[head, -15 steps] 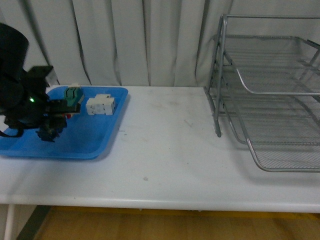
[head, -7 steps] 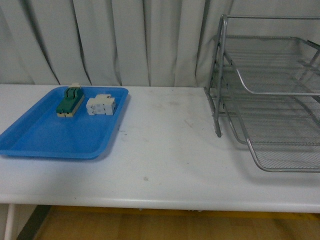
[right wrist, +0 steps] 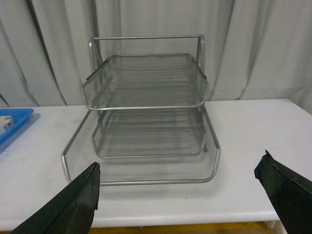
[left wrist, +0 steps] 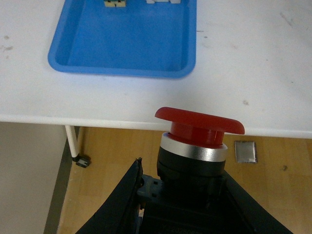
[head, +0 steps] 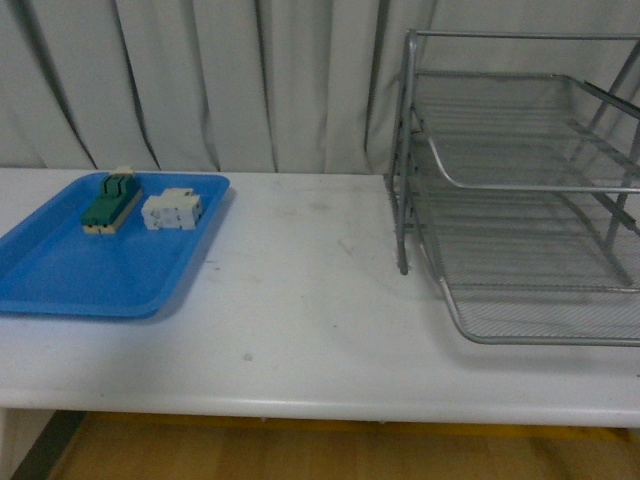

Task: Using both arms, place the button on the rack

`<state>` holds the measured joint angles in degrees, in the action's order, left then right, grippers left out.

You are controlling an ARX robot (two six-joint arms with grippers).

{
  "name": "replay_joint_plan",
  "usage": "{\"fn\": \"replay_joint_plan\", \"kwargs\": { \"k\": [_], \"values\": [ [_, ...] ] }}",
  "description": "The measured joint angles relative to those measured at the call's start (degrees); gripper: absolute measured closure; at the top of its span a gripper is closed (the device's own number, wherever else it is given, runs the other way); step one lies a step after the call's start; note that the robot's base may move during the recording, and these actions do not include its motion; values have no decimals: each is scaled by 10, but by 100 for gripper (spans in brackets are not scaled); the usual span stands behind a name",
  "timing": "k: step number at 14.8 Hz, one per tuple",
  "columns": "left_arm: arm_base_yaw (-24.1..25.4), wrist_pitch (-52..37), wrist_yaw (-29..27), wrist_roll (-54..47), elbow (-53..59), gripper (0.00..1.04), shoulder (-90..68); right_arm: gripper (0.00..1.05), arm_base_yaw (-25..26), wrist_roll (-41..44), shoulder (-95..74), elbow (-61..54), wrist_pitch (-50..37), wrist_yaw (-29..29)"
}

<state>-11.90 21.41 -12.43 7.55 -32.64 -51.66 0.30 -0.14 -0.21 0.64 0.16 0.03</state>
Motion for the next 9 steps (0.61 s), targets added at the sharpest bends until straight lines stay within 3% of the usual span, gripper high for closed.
{"fn": "replay_joint_plan", "kwargs": {
  "k": [9],
  "values": [
    [-1, 0, 1, 0, 0, 69, 2, 6, 0, 0, 0, 0, 0, 0]
  ]
}}
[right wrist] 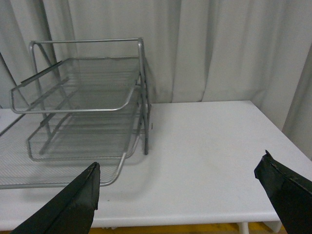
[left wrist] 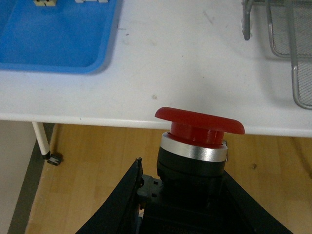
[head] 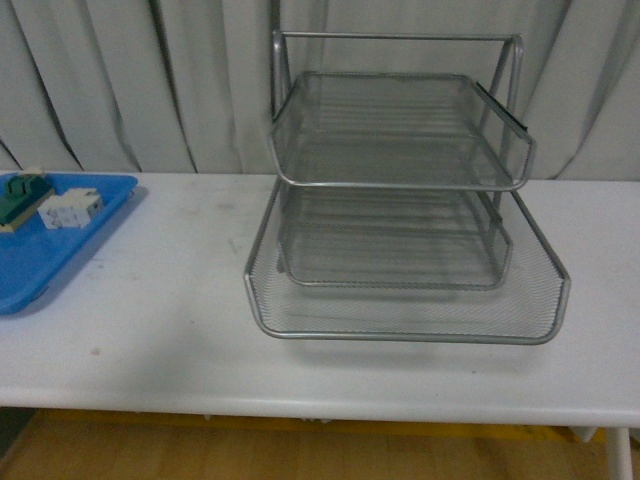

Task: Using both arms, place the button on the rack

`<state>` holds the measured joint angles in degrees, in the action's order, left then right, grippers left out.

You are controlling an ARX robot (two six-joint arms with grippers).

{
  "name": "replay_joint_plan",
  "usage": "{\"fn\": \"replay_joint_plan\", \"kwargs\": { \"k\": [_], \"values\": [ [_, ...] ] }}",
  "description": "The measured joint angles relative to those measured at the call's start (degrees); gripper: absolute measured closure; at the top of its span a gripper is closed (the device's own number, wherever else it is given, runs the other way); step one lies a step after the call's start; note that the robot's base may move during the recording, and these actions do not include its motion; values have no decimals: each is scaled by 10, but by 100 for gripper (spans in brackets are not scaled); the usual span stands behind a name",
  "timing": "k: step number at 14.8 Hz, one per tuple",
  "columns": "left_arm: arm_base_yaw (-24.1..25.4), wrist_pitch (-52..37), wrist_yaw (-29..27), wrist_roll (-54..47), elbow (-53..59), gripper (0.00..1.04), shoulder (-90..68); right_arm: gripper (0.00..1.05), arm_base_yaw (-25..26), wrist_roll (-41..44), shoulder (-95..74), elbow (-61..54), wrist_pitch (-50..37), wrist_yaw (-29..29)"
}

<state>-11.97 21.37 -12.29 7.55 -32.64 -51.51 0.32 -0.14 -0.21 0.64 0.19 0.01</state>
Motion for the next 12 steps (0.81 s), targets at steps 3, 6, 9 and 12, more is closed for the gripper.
{"fn": "replay_joint_plan", "kwargs": {
  "k": [3, 6, 9, 12],
  "values": [
    [-5, -43, 10, -13, 12, 69, -1, 6, 0, 0, 0, 0, 2, -2],
    [-68, -242, 52, -113, -7, 69, -134, 6, 0, 0, 0, 0, 0, -2],
    [-125, -302, 84, -163, -125, 69, -323, 6, 0, 0, 0, 0, 0, -2],
    [-167, -301, 87, -239, -248, 69, -500, 6, 0, 0, 0, 0, 0, -2]
  ]
}}
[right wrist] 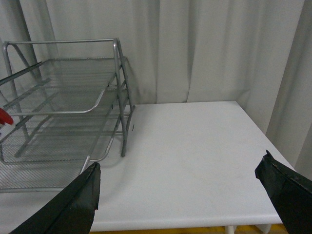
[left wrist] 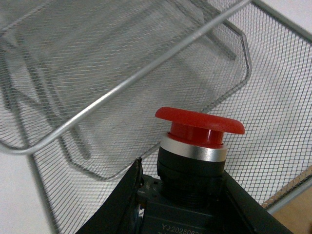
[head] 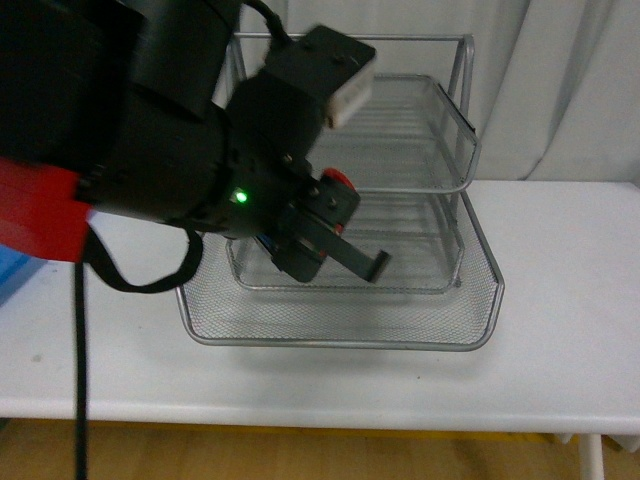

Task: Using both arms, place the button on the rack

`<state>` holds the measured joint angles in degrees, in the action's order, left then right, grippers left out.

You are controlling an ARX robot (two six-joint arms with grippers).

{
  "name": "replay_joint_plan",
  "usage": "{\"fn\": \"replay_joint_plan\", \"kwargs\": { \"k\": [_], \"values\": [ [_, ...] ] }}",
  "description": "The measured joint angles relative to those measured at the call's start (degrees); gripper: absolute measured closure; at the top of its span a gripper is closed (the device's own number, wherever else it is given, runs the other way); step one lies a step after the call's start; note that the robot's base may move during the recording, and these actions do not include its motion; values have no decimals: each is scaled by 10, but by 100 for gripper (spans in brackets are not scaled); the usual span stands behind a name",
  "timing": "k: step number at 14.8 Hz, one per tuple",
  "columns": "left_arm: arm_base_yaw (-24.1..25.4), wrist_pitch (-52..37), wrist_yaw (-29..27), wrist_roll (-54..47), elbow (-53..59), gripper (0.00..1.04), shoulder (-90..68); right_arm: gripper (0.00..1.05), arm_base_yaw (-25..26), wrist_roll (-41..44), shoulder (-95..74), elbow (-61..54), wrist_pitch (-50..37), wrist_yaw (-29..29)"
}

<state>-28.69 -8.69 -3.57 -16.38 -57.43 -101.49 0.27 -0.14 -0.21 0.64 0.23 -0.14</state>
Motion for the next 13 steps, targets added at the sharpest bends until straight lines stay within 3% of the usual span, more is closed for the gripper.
{"fn": "replay_joint_plan", "kwargs": {
  "k": [5, 9, 11, 13],
  "values": [
    [-6, 18, -12, -21, -77, 69, -121, 6, 0, 0, 0, 0, 0, 0],
    [1, 6, 3, 0, -53, 19, -91, 6, 0, 0, 0, 0, 0, 0],
    [8, -12, 29, 23, -9, 5, -28, 6, 0, 0, 0, 0, 0, 0],
    [30, -69, 66, 94, 58, 7, 88, 6, 0, 0, 0, 0, 0, 0]
  ]
}}
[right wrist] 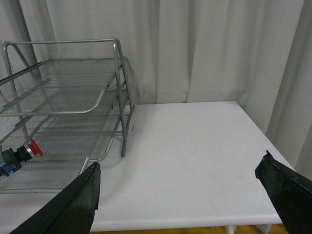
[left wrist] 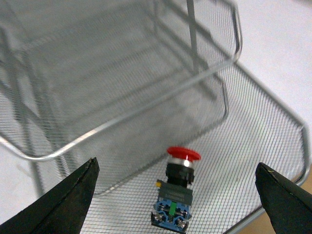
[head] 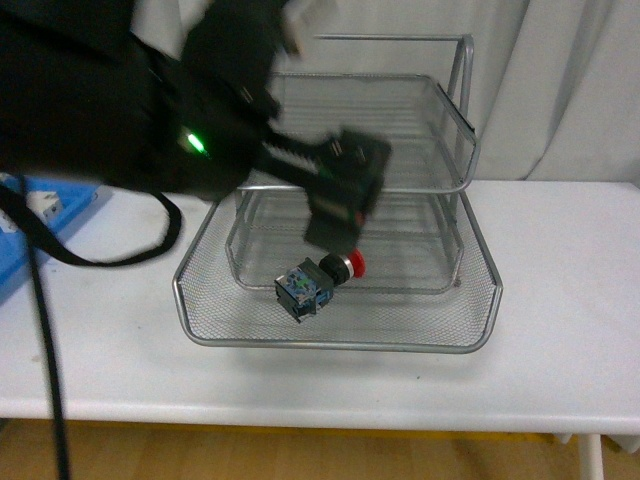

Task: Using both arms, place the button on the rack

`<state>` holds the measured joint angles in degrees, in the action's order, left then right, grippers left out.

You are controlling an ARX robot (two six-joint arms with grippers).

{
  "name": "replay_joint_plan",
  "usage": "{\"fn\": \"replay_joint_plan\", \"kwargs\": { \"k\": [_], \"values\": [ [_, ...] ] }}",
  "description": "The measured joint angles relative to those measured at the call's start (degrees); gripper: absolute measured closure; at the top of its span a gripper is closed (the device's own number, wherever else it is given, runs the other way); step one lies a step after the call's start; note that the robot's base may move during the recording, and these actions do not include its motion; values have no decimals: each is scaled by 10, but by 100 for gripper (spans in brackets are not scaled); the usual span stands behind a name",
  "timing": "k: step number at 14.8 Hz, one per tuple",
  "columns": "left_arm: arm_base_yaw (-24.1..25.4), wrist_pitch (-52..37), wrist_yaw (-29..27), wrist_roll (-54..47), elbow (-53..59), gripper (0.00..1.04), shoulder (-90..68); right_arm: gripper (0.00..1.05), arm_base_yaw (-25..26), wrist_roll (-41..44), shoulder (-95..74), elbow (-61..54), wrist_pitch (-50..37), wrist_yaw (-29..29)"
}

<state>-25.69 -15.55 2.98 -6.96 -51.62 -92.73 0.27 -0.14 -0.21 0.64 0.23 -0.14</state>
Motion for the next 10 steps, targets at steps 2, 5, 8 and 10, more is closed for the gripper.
{"fn": "replay_joint_plan", "kwargs": {
  "k": [2, 5, 8, 10],
  "values": [
    [43, -356, -235, 58, 230, 46, 85, 6, -3, 0, 0, 0, 0, 1],
    [108, -387, -178, 66, 343, 93, 214, 6, -3, 0, 0, 0, 0, 2],
    [145, -367, -144, 68, 402, 103, 277, 6, -3, 0, 0, 0, 0, 2],
    [158, -361, -136, 68, 414, 103, 306, 6, -3, 0, 0, 0, 0, 2]
  ]
}}
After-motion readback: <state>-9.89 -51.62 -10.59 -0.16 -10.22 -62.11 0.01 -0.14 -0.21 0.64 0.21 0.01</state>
